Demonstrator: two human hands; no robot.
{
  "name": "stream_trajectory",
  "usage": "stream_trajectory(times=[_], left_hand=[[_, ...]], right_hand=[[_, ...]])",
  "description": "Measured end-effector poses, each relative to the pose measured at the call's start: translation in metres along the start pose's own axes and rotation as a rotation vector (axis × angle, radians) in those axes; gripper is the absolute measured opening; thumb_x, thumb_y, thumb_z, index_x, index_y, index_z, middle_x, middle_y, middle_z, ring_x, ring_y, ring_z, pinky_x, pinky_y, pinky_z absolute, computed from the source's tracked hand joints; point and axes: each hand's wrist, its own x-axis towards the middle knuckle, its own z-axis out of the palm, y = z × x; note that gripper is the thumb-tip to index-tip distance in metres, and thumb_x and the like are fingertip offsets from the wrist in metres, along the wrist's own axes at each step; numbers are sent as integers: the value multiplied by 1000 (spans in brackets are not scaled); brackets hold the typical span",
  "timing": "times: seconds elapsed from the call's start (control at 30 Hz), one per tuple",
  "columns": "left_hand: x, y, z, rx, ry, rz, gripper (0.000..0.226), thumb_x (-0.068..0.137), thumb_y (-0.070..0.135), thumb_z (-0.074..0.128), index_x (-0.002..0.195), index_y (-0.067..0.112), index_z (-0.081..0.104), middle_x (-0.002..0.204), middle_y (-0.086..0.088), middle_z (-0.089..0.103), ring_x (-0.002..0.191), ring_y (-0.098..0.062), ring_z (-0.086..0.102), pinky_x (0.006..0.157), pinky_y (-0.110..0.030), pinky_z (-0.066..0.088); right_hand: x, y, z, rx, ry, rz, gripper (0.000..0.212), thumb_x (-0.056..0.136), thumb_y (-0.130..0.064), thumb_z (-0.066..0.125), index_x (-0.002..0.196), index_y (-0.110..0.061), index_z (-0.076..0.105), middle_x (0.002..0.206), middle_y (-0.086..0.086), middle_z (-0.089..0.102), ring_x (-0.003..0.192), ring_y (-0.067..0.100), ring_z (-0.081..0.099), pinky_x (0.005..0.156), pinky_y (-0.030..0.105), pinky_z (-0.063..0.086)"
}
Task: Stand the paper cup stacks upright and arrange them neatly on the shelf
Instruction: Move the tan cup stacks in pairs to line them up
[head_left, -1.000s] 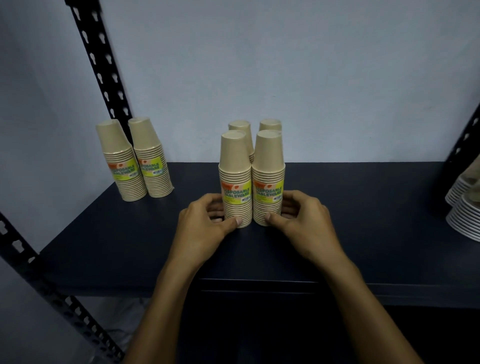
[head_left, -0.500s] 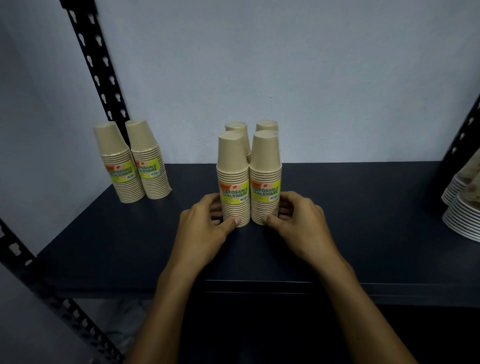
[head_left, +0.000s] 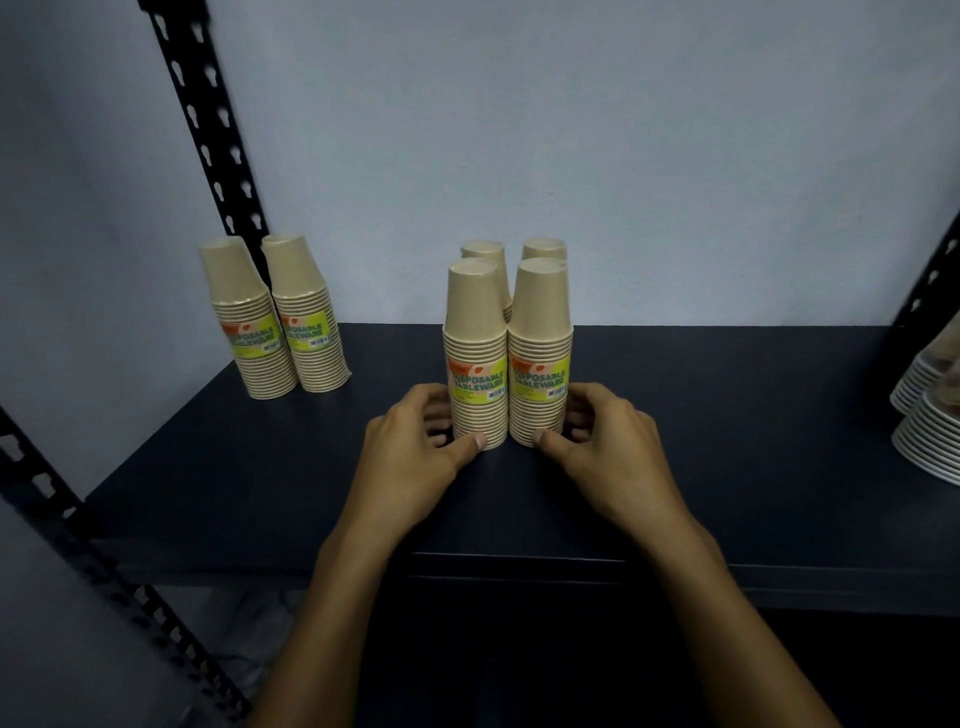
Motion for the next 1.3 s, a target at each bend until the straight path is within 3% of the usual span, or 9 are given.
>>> stream_trajectory(times=[0.13, 0.27, 0.43, 0.63, 0.77, 0.97, 1.13, 1.23, 1.3], left_hand=[[-4, -1, -8, 24, 5, -8, 59, 75, 23, 80, 127, 15, 56, 115, 3, 66, 105, -6, 62, 89, -21, 51], [-11, -4, -29, 149, 51, -23, 46, 78, 30, 77, 120, 18, 63, 115, 6, 66, 106, -7, 60, 90, -22, 47], [-15, -16, -67, 199, 138, -133, 37, 79, 34, 76, 112, 23, 66, 111, 4, 67, 104, -9, 60, 87, -25, 46], [-22, -34, -98, 227, 215, -199, 40, 80, 30, 75, 116, 18, 65, 112, 1, 67, 106, -12, 60, 89, -25, 45], [-9, -48, -112, 238, 241, -209, 50, 80, 31, 74, 125, 16, 58, 119, -2, 64, 112, -18, 58, 96, -35, 48], [31, -61, -131, 119, 394, -260, 59, 81, 24, 74, 132, 11, 47, 124, -9, 61, 104, -19, 59, 86, -30, 46], [64, -70, -136, 116, 397, -322, 86, 79, 21, 78, 147, 12, 26, 144, -15, 44, 130, -30, 46, 100, -38, 42], [73, -76, -137, 80, 317, -314, 84, 79, 14, 76, 147, 11, 26, 142, -12, 49, 125, -27, 51, 97, -35, 43], [74, -83, -136, 70, 277, -290, 72, 78, 12, 76, 140, 12, 38, 136, -10, 55, 118, -25, 56, 93, -32, 45]], right_hand=[[-15, -8, -5, -231, 94, 19, 40, 86, -32, 69, 117, -10, 59, 107, 5, 64, 97, 19, 59, 79, 31, 50], [-34, -17, -5, -255, 113, -20, 36, 87, -31, 68, 116, -10, 63, 104, 5, 67, 96, 20, 62, 79, 31, 50], [-50, -45, 16, -198, -70, -146, 37, 86, -30, 68, 118, -13, 63, 106, 2, 68, 98, 19, 63, 82, 30, 52], [-32, -85, 62, -172, -293, -245, 61, 87, -35, 66, 141, -15, 46, 137, 5, 54, 125, 19, 49, 101, 28, 39], [-2, -105, 99, -39, -352, -194, 69, 84, -35, 71, 143, -13, 42, 141, 7, 51, 127, 21, 49, 102, 30, 41], [41, -120, 148, 270, -236, -62, 64, 82, -22, 75, 137, -6, 47, 133, 9, 57, 120, 20, 55, 86, 20, 40], [80, -121, 174, 382, -173, 8, 85, 77, -17, 79, 147, -10, 33, 147, 12, 44, 133, 24, 44, 108, 35, 40], [95, -118, 181, 520, -226, 10, 63, 76, -6, 78, 133, -7, 52, 129, 9, 62, 116, 21, 60, 100, 36, 49], [98, -114, 183, 568, -252, -7, 49, 75, -4, 78, 121, -6, 62, 113, 6, 70, 103, 18, 67, 94, 36, 53]])
